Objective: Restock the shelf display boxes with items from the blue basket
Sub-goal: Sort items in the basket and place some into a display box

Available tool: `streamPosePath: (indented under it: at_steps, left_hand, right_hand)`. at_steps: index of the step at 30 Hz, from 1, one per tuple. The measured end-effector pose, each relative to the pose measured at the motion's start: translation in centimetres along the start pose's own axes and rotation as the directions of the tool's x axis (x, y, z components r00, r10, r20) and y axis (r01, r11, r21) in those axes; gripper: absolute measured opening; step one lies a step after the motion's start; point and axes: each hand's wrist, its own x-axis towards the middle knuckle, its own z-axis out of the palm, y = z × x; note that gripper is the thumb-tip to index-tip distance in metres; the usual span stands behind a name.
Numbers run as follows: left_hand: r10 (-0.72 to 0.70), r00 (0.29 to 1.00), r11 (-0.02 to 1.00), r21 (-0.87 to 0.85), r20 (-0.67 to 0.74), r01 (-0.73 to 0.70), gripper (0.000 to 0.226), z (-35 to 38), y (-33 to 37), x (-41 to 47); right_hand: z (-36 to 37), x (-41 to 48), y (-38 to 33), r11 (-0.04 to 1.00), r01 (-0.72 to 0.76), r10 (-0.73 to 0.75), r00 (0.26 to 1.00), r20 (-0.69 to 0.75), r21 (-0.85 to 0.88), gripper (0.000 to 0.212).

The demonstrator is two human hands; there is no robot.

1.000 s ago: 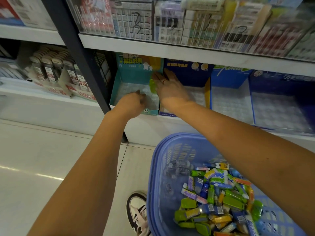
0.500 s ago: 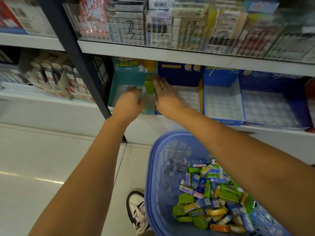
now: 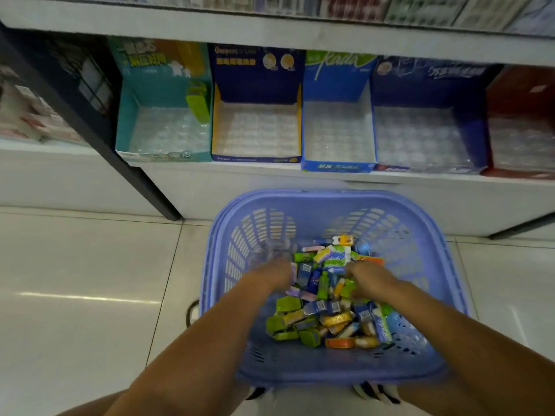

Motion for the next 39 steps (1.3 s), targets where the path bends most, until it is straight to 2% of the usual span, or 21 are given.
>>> streamPosePath:
  at_steps: [3, 6, 9, 11, 14, 16, 17, 19, 20, 22, 25, 26, 27, 28, 29, 30, 32, 34, 36, 37, 39]
  left_hand:
    - [-0.124, 0.992, 0.988, -0.092, -0.001, 0.123, 0.032, 4.5, -1.2, 2.3]
    - [-0.182, 0.983, 0.969, -0.169, -0.001, 0.180, 0.035, 7.4, -1.6, 3.6]
    - [-0.133, 0.991, 0.977, -0.162, 0.033, 0.136, 0.049, 8.2, -2.0, 4.5]
    - [-0.083, 0.993, 0.996, -0.036, 0.081, 0.086, 0.059, 7.9, -2.2, 4.8]
    - [-0.107, 0.985, 0.993, 0.056, 0.134, 0.101, 0.056, 7.1, -2.1, 4.7]
    - [-0.139, 0.974, 0.990, -0.006, 0.176, 0.143, 0.033, 5.7, -2.0, 4.1]
    - [-0.132, 0.970, 0.987, -0.067, 0.204, 0.148, 0.022, 4.5, -2.0, 3.7]
    - [-0.053, 0.970, 0.963, -0.244, 0.239, 0.113, 0.027, 1.3, -1.8, 2.4]
    - [0.006, 0.973, 0.925, -0.371, 0.230, 0.081, 0.027, -0.6, -1.7, 1.4]
    - [0.096, 0.988, 0.802, -0.597, 0.124, -0.002, 0.022, -4.3, -1.5, -0.9]
    - [0.131, 0.984, 0.626, -0.760, -0.119, -0.175, 0.013, -9.2, -2.2, -4.9]
    - [0.131, 0.972, 0.581, -0.780, -0.193, -0.233, 0.014, -10.5, -2.7, -6.2]
    - [0.114, 0.958, 0.547, -0.788, -0.264, -0.282, 0.015, -11.7, -3.3, -7.5]
    - [0.079, 0.939, 0.525, -0.787, -0.335, -0.325, 0.015, -12.7, -4.1, -8.6]
    - [0.025, 0.913, 0.511, -0.780, -0.407, -0.361, 0.014, -13.6, -4.9, -9.6]
    - [-0.039, 0.878, 0.495, -0.773, -0.478, -0.398, 0.013, -14.3, -5.7, -10.5]
    - [-0.180, 0.775, 0.455, -0.750, -0.606, -0.480, 0.009, -15.4, -7.2, -11.8]
    - [-0.319, 0.629, 0.447, -0.698, -0.709, -0.560, 0.011, -16.1, -8.6, -12.7]
    - [-0.411, 0.483, 0.503, -0.634, -0.773, -0.588, 0.016, -16.3, -9.6, -13.4]
    - [-0.434, 0.422, 0.527, -0.604, -0.796, -0.598, 0.017, -16.4, -9.9, -13.6]
    - [-0.465, 0.344, 0.527, -0.567, -0.816, -0.633, 0.020, -16.6, -10.4, -13.9]
  right_hand:
    - [2.3, 0.6, 0.1, 0.989, 0.072, -0.077, 0.996, -0.037, -0.127, 0.049]
    - [3.6, 1.0, -0.3, 0.956, 0.120, -0.151, 0.984, -0.097, -0.267, 0.049]
    - [4.3, 1.3, -0.5, 0.949, 0.097, -0.139, 0.983, -0.124, -0.299, 0.048]
    - [4.3, 1.4, -0.6, 0.947, 0.082, -0.125, 0.985, -0.122, -0.311, 0.048]
    - [3.0, 0.9, -0.5, 0.986, 0.027, -0.045, 0.994, -0.103, -0.166, 0.048]
    - [1.2, 0.1, 0.1, 0.993, 0.014, -0.003, 0.996, -0.094, 0.117, 0.044]
    - [0.0, -0.5, 0.4, 0.961, 0.026, 0.002, 0.995, -0.099, 0.276, 0.038]
    - [-2.6, -1.6, 0.4, 0.828, 0.091, -0.015, 0.990, -0.139, 0.554, 0.019]
    - [-3.9, -2.2, 0.2, 0.721, 0.135, -0.031, 0.986, -0.163, 0.680, 0.012]
    - [-6.7, -3.4, -0.9, 0.493, 0.241, -0.073, 0.969, -0.236, 0.836, 0.015]
    - [-10.3, -4.8, -2.9, 0.108, 0.360, -0.158, 0.927, -0.341, 0.927, 0.010]
    - [-11.5, -5.2, -3.7, -0.002, 0.382, -0.199, 0.906, -0.375, 0.924, 0.015]
    - [-12.6, -5.4, -4.6, -0.082, 0.399, -0.247, 0.879, -0.407, 0.913, 0.023]
    - [-13.8, -5.5, -5.4, -0.109, 0.422, -0.288, 0.853, -0.435, 0.900, 0.029]
    - [-14.9, -5.6, -6.4, -0.090, 0.459, -0.317, 0.828, -0.462, 0.884, 0.032]
    - [-16.1, -5.4, -7.7, -0.019, 0.513, -0.327, 0.808, -0.490, 0.858, 0.031]
    - [-18.7, -4.7, -10.8, 0.233, 0.614, -0.270, 0.786, -0.556, 0.754, 0.021]
    - [-21.1, -3.3, -14.2, 0.440, 0.645, -0.163, 0.742, -0.650, 0.625, 0.018]
    - [-23.3, -1.9, -17.0, 0.609, 0.654, -0.115, 0.632, -0.766, 0.448, 0.026]
    - [-24.2, -1.3, -18.2, 0.693, 0.645, -0.141, 0.560, -0.816, 0.322, 0.028]
    - [-25.9, -0.2, -20.1, 0.764, 0.631, -0.232, 0.462, -0.856, 0.134, 0.033]
